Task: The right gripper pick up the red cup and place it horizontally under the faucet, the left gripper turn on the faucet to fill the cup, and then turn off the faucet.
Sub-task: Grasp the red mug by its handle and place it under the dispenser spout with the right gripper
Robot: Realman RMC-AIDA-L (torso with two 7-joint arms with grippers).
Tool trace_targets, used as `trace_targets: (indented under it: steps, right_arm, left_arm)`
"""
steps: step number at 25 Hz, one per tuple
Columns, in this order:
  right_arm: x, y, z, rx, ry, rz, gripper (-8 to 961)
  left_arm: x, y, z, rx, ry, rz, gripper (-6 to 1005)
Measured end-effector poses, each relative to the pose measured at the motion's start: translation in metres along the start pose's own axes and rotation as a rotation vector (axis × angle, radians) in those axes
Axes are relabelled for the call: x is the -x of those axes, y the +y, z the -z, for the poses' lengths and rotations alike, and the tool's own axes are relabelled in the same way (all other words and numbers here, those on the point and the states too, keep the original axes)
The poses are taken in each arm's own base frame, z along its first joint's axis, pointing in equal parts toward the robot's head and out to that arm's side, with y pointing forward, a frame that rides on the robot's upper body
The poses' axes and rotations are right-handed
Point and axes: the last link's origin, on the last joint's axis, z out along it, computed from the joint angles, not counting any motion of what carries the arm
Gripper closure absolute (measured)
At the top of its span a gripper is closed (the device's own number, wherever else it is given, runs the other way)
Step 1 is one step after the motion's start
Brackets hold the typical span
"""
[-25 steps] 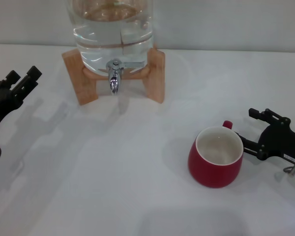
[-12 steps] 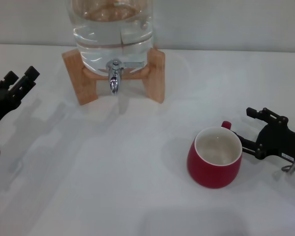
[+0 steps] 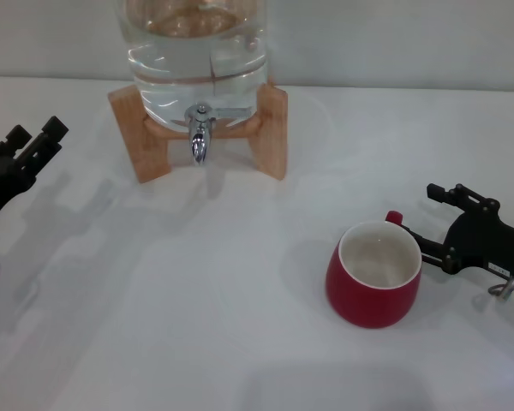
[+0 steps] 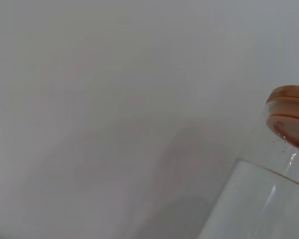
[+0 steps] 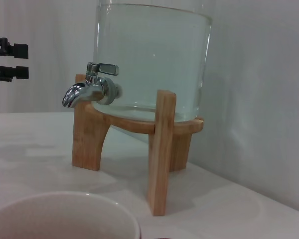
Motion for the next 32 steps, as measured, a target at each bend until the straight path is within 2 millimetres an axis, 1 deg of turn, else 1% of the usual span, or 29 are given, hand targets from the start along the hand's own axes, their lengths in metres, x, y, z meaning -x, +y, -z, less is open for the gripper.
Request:
trace_targets:
  steps: [32]
  right_arm:
    - [0.0009, -0.0016, -0.0052, -0.011, 0.007, -0.012, 211]
  left_arm:
    - [0.0013, 0.0006, 0.0005, 0.0, -0.001, 0.004, 134]
